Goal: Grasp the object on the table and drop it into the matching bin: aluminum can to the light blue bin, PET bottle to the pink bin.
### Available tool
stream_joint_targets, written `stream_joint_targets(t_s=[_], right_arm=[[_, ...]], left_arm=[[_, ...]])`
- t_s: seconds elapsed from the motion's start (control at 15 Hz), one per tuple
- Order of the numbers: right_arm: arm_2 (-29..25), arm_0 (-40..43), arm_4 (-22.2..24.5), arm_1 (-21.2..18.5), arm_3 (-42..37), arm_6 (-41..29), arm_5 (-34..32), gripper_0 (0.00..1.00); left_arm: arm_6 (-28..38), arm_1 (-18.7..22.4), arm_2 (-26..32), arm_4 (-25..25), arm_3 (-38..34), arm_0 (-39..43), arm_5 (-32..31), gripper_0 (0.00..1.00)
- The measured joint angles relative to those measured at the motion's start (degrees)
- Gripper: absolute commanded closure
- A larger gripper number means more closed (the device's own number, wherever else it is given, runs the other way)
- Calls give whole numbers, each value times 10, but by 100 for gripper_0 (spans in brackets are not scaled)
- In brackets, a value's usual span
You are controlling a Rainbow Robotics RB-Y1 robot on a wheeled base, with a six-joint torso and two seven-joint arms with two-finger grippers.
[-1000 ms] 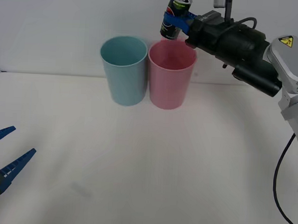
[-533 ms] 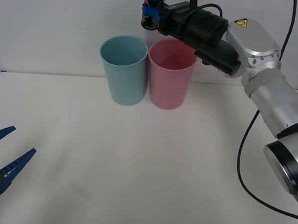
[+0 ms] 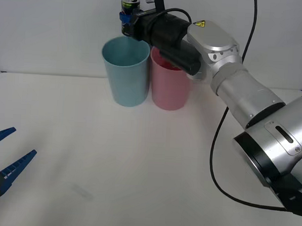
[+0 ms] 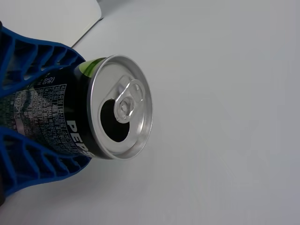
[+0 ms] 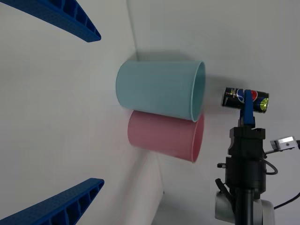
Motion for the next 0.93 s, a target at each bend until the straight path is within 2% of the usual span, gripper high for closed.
stream_joint_targets(t_s=[0.47, 0.6, 0.67, 0.73, 0.93], right_arm=[[32, -2, -5, 25, 0, 0, 37, 100], [33, -3, -5, 26, 0, 0, 37, 90], [33, -3, -6, 26, 0, -1, 38, 69], [33, -3, -9, 26, 0, -3, 37, 1], [33, -3, -12, 26, 0, -1, 42, 0]], left_arm=[[0, 0, 0, 0, 0, 0, 0, 0], [0, 0, 0, 0, 0, 0, 0, 0], [0, 0, 0, 0, 0, 0, 0, 0], [0, 0, 0, 0, 0, 0, 0, 0], [0, 0, 0, 0, 0, 0, 0, 0]])
